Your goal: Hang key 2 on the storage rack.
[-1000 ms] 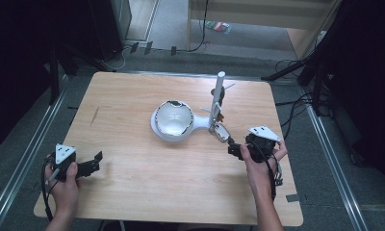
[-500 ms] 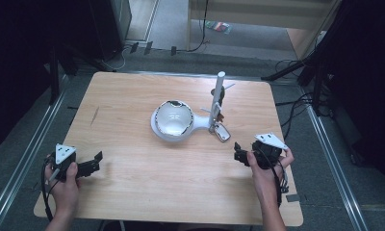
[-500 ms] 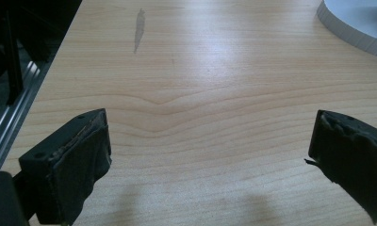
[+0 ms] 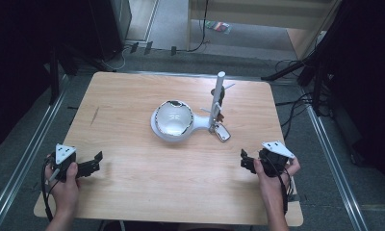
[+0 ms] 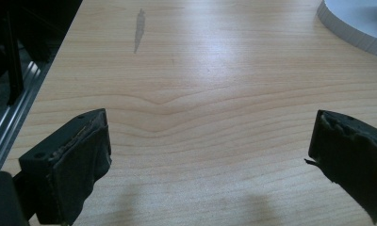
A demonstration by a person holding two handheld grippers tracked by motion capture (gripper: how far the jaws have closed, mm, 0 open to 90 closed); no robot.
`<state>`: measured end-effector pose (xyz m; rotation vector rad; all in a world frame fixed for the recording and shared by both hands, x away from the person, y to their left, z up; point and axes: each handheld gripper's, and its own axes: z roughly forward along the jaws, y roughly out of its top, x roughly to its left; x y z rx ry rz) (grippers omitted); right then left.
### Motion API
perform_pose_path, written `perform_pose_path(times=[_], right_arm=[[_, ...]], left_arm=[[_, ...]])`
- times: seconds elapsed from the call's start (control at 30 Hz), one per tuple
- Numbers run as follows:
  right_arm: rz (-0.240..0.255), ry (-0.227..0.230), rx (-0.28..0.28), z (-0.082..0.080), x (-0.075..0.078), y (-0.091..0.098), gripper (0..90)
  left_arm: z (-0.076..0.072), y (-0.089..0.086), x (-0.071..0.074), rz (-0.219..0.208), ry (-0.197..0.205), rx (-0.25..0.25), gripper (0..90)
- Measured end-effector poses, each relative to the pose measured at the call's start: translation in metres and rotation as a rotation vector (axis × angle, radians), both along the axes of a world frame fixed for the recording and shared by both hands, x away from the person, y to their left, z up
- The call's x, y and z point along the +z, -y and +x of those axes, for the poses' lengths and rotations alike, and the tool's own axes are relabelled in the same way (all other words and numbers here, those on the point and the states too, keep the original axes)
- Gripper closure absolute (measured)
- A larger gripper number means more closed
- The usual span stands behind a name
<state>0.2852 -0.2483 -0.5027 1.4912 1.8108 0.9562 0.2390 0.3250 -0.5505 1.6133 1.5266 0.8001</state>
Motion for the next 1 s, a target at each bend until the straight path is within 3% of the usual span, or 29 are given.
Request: perform_pose_path(times=[1.0], right_arm=[[0.006,-0.036,-0.081,-0.025,-0.029,0.051,0.0]], left_arm=[[0.0,0.001,0.0,0.004,0.001,-0.001,0.0]])
